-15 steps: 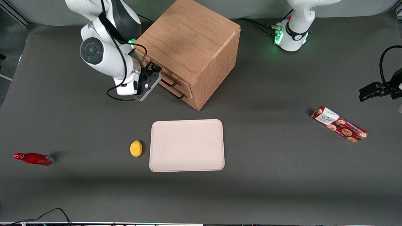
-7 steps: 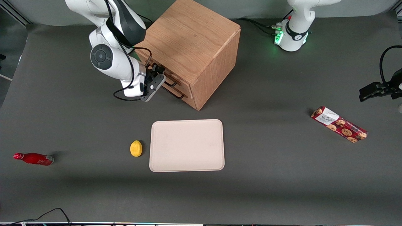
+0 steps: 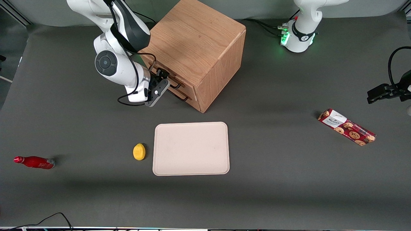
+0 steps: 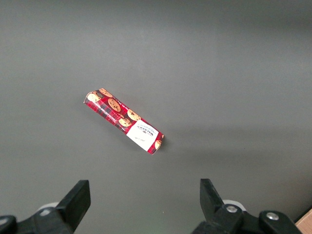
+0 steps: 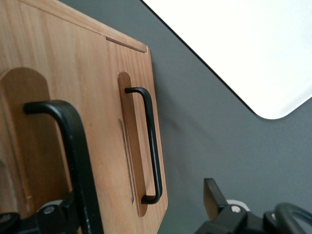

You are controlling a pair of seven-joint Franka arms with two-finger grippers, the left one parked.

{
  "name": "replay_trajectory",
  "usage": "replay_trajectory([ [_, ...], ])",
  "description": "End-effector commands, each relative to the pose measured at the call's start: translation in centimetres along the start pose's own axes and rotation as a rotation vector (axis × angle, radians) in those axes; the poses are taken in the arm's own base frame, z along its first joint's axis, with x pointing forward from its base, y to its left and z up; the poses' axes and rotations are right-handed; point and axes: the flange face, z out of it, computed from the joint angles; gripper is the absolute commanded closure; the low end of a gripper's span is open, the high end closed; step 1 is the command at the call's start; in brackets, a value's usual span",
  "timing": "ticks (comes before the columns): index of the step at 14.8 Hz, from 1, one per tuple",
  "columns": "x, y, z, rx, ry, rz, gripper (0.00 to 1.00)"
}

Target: Open upper drawer

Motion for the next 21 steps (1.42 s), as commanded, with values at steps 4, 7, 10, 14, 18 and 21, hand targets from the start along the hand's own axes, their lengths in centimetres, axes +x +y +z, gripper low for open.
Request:
replay_trajectory([
  [4,0.1,1.4,-0.1,-0.053,0.026,-0.023,0.00],
  [7,-0.1,2.2,-0.4,-0.094,0.014,-0.030,0.00],
  [10,-0.5,3.8,-1.0,-0.125,0.018,-0.024,0.00],
  [14,-0.7,5.4,-1.4,-0.148,0.032,-0.012,0.00],
  [18,-1.3,7.3,-2.1,-0.164,0.050,0.015,0.00],
  [21,-1.8,9.1,-2.5,-0.186,0.065,0.040,0.00],
])
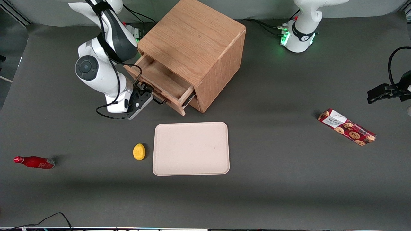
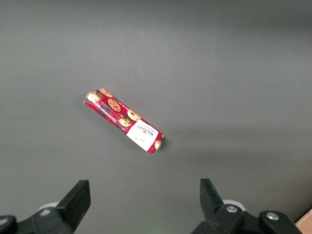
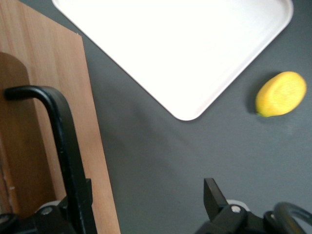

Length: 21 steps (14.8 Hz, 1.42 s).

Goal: Open upper drawer
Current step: 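Pull the upper drawer handle outward with the right gripper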

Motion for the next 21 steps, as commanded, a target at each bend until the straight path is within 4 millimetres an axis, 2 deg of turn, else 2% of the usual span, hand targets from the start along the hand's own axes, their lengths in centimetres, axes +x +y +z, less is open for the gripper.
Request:
replay_trajectory([
  [1,-0.4,2.0,0.4,-0.024,0.007,-0.002,0.00],
  [2,-0.7,3.1,0.3,-0.037,0.010,0.011,0.00],
  [4,-0.9,3.8,0.1,-0.060,0.006,0.006,0.00],
  [9,-1.3,7.3,-0.9,-0.095,0.015,0.039,0.00],
  [11,-1.1,8.0,-0.9,-0.096,0.020,0.044,0.00],
  [17,-0.9,10.9,-2.3,-0.114,0.072,0.090,0.00],
  [21,-0.5,11.8,-3.0,-0.118,0.091,0.098,0.00],
])
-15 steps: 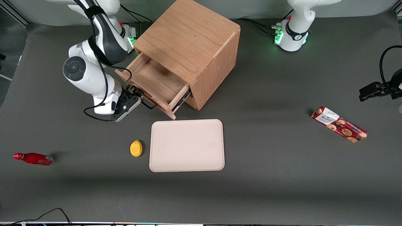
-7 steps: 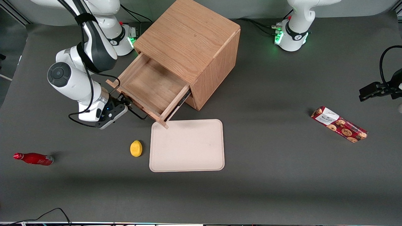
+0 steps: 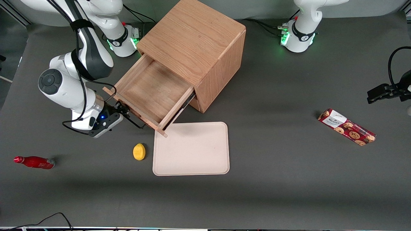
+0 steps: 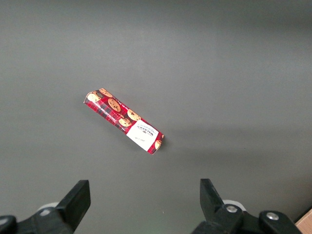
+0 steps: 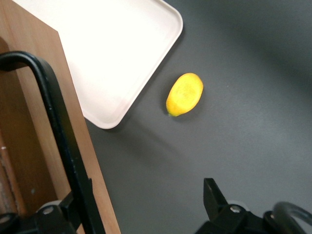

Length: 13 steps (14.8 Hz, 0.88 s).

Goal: Open upper drawer
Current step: 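Pull the upper drawer handle outward with the right gripper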

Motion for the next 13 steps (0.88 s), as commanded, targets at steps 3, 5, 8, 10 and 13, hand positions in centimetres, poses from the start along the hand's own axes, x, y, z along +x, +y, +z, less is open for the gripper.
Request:
replay_trajectory([
  [3,1.2,2.0,-0.4,-0.019,0.027,0.001,0.00],
  [5,1.3,2.6,-0.7,-0.023,0.033,0.008,0.00],
  [8,1.4,3.1,-0.8,-0.024,0.037,0.014,0.00],
  [10,1.4,3.5,-0.7,-0.028,0.036,0.017,0.00],
  [13,1.5,3.6,-0.9,-0.031,0.040,0.016,0.00],
])
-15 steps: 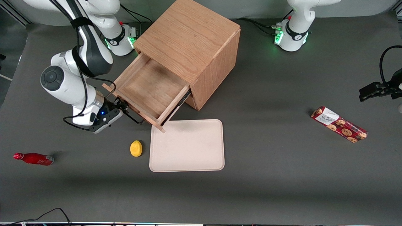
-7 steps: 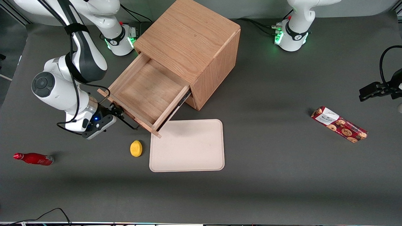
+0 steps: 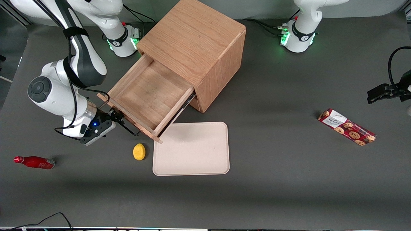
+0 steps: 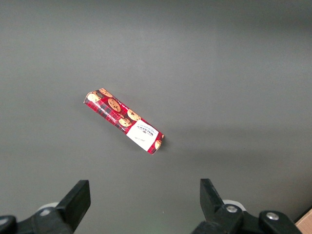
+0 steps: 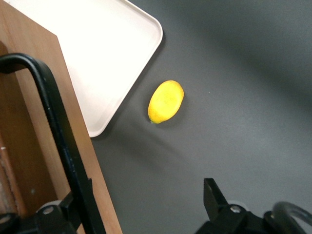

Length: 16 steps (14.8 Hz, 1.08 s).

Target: Open upper drawer

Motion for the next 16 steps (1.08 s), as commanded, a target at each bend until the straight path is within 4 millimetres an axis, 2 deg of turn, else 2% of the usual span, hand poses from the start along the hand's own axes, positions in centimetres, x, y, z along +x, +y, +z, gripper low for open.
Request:
replay_trajectory([
  [1,1.0,0.8,-1.3,-0.035,0.030,-0.004,0.00],
  [4,1.1,0.3,-3.3,-0.035,0.018,-0.003,0.00],
  [7,1.7,0.2,-6.7,-0.009,-0.021,-0.002,0.00],
  [11,1.8,-0.5,-9.8,-0.004,-0.039,-0.003,0.00],
  [13,1.3,-1.2,-12.0,-0.019,-0.038,0.006,0.00],
  [16,-1.3,-0.4,-16.5,-0.064,-0.030,0.193,0.00],
])
